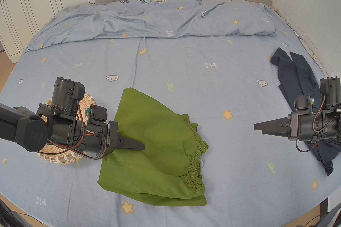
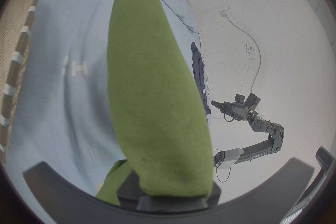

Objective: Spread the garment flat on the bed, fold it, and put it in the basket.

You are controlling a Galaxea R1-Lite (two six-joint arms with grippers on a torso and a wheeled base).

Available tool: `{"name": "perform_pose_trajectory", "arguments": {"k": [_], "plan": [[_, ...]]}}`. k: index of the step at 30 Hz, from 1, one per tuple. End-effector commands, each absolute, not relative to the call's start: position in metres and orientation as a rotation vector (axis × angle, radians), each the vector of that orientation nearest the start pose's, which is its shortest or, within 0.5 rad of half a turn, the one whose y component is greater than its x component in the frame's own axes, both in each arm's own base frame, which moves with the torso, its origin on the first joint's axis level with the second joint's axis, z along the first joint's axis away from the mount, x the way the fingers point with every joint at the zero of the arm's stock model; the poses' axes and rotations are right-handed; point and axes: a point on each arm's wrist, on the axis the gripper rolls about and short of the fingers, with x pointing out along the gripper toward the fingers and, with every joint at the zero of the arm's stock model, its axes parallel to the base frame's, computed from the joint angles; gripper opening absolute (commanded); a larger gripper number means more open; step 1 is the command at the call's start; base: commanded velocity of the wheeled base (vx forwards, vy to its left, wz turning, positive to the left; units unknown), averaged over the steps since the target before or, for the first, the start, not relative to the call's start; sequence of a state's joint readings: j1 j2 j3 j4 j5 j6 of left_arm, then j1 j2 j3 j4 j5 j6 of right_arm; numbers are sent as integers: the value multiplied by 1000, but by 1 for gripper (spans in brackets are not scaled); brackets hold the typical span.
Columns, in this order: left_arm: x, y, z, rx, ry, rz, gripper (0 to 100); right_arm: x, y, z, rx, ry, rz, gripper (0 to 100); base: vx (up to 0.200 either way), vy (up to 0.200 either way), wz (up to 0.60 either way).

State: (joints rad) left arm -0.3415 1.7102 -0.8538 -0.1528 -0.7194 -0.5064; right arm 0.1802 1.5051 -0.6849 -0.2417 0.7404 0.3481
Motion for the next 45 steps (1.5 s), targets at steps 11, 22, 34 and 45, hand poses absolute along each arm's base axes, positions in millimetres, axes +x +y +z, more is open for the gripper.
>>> {"name": "perform_pose_trajectory", "arguments": {"k": [11,22,34,45], "plan": [[262,-109,158,-559,941,-807,0,229,56,171,481,725,786,100,0,0,0],[246,-112,221,-450,796,-901,0,229,56,170,481,726,784,100,0,0,0],[257,-89,266,-350,604,-883,0,229,55,171,482,723,779,100,0,0,0],[263,-7,300,-310,224,-649,0,229,56,170,479,726,780,100,0,0,0]]}}
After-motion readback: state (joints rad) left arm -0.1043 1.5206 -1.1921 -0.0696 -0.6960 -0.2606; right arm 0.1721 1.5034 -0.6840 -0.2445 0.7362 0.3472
